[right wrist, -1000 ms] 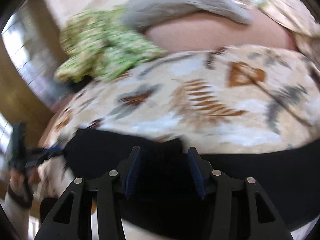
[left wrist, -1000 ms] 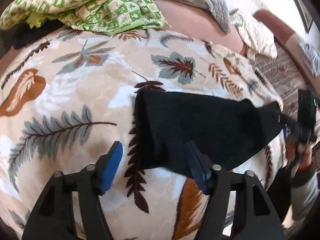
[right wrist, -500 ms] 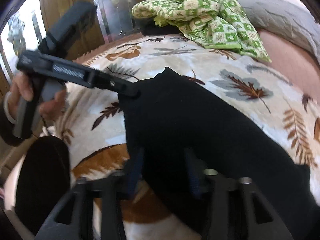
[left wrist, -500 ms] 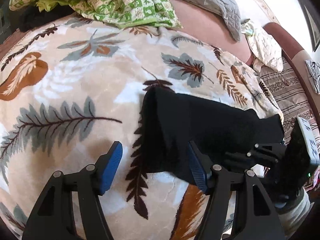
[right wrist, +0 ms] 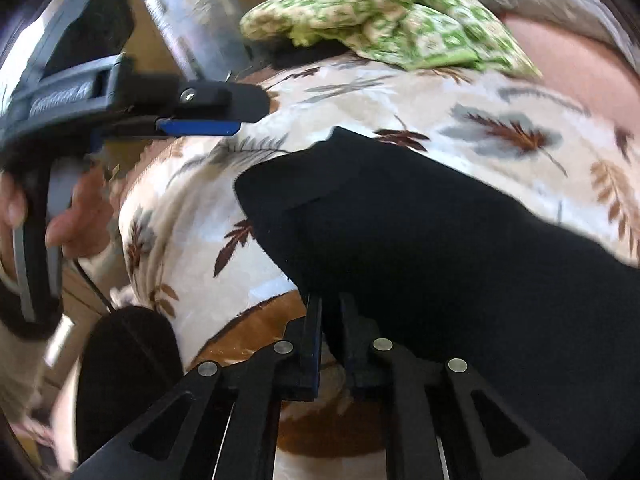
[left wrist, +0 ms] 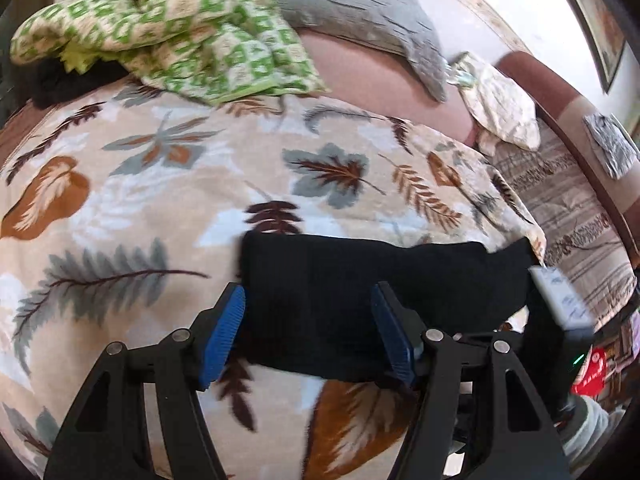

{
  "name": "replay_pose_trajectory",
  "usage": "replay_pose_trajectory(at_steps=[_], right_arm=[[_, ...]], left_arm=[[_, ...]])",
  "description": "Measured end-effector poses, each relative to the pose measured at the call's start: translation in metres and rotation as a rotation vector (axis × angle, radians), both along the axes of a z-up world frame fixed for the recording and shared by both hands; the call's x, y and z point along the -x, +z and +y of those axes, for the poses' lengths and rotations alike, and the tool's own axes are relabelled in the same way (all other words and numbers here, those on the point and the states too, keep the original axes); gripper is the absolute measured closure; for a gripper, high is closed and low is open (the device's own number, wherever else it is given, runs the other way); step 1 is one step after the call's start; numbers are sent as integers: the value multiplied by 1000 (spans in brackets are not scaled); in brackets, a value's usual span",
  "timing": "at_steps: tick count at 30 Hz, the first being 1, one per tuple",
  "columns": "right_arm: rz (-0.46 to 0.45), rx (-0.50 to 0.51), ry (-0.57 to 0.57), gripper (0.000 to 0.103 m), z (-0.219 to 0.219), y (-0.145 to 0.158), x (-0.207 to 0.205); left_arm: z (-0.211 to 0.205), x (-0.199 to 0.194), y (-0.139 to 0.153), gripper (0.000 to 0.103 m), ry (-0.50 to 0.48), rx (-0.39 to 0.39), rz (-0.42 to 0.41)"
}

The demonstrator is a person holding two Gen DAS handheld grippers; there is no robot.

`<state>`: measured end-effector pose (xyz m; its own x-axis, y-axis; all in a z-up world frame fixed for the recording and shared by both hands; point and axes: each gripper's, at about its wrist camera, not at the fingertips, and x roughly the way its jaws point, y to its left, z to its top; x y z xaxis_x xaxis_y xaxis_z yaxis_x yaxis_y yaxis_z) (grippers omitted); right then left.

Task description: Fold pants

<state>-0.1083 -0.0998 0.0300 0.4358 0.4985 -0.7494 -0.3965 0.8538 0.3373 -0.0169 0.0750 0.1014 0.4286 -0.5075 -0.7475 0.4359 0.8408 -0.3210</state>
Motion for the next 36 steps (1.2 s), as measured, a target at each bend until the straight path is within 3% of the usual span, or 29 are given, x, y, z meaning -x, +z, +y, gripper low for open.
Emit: replay_pose_trajectory(at_steps=[1,4,9,13,16,21,23,26,28,32,36], right_arm=[[-12,-27,-17,71,-12,8,5],[-83,-27,-134,54,-62,30,24],[-88,75,-477,53,-190,32,59],[-73,263,-811,53,-298,33,87],[-60,346,-967,53,-356,36,95],[27,374,-969,55,-394,19,82],[47,337,-948,82,-396,14,80],[13,261,-940,99,-398,27,93],[-3,156,-929,99,-400,38,104],[-35,89,-908,99,-395,55,119],[86,115,-972,100,-410,22,112]], left_arm=[[-5,0,0,37,-9,3,3],[-29,4,-4,34,-50,-3,13],[-69,14,-12,34,-115,-27,21],[-100,16,-16,34,-155,-41,40],[-129,19,-17,34,-199,-42,39],[-180,27,-22,34,-262,-83,28],[-196,29,-26,34,-281,-113,13],[-210,30,-35,34,-264,-239,-61],[-209,26,-41,34,-235,-316,-100],[-184,11,-52,34,-190,-338,-54],[-157,-2,-64,34,-133,-309,6]])
